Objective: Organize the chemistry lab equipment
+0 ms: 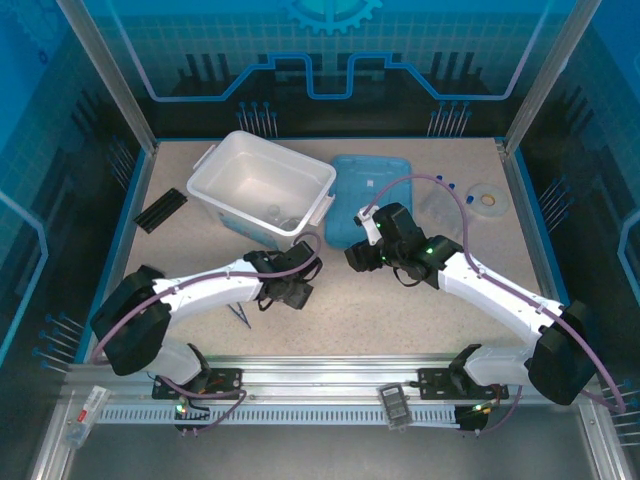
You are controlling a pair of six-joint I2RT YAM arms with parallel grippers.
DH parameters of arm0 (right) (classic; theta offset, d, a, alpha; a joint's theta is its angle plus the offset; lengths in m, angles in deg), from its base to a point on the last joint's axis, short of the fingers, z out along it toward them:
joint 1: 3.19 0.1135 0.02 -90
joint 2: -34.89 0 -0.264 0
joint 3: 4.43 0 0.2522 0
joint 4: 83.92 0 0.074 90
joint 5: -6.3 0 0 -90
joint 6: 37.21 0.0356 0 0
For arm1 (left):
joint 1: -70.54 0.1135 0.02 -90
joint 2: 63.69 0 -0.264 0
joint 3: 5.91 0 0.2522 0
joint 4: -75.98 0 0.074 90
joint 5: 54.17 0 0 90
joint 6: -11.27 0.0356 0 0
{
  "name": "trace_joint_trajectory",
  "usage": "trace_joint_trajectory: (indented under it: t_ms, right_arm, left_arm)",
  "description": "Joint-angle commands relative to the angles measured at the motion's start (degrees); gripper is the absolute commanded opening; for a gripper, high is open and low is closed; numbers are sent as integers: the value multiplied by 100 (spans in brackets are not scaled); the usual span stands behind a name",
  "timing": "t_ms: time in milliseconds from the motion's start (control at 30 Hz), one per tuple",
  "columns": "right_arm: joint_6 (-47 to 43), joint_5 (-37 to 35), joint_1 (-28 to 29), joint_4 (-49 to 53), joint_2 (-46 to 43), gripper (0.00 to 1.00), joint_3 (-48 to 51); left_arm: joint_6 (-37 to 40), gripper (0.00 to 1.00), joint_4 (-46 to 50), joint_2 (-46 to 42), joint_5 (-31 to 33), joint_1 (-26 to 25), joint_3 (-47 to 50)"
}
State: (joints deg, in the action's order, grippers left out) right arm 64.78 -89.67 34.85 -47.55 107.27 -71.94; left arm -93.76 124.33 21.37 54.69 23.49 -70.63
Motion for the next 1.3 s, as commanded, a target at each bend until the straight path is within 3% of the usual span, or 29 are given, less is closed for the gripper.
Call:
trace_joint_trajectory:
  t_ms: [0,600,1033,1267]
  right_arm:
    - [49,-80,-78,-12,42,65,-73]
    - [54,-51,-86,-23,19,65,-83]
    - [74,15,-88,-130,-40,64,-12]
    - [76,181,-85,-213,31,64,-73]
  left_arm:
    - [87,65,38,107,120,-24,-182]
    - [61,43,440,-304,166,-24,-327]
    - [-131,41,1819,-1899,448,-30,-861]
    - [290,38,2287,-2040,876,100,-1785]
